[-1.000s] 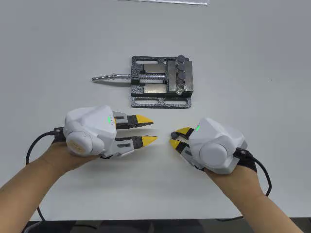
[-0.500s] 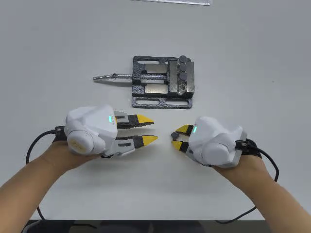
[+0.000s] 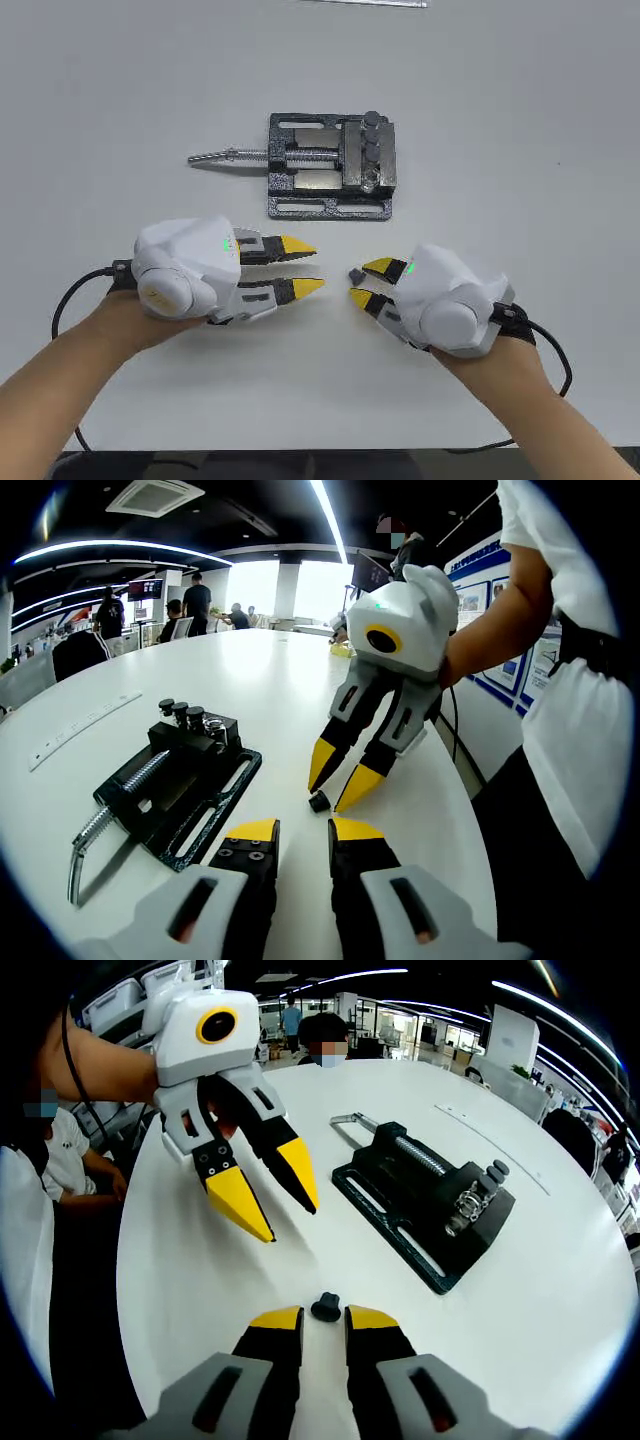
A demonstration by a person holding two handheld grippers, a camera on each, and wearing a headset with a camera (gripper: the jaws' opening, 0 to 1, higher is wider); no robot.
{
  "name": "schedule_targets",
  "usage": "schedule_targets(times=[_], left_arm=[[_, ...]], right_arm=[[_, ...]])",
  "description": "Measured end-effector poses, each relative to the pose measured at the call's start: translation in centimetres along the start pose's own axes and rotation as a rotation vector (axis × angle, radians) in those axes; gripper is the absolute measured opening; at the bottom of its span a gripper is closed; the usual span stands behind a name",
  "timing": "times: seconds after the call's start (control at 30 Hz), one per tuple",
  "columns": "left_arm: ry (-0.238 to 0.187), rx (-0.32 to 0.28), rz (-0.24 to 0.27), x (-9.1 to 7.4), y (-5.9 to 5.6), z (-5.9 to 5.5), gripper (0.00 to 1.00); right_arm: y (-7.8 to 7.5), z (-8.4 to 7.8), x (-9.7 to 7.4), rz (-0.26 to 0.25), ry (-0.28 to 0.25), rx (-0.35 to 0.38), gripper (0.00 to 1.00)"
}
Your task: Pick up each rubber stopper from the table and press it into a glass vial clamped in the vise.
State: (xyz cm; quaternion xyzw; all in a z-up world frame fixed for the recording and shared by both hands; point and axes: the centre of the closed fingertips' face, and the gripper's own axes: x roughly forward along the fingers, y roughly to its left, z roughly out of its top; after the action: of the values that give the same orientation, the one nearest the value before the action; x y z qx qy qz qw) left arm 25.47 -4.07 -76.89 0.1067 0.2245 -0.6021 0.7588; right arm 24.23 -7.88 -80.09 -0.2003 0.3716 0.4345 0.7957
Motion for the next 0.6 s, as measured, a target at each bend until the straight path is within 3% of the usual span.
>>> schedule_targets(times=[0.6], left_arm=[[0.008,0.015,-0.013,-0.06,-0.3,-0.06,0.16]], right_arm=[[-0.25,-0.38,0.26,-0.078,-0.046,0.082,0.14]])
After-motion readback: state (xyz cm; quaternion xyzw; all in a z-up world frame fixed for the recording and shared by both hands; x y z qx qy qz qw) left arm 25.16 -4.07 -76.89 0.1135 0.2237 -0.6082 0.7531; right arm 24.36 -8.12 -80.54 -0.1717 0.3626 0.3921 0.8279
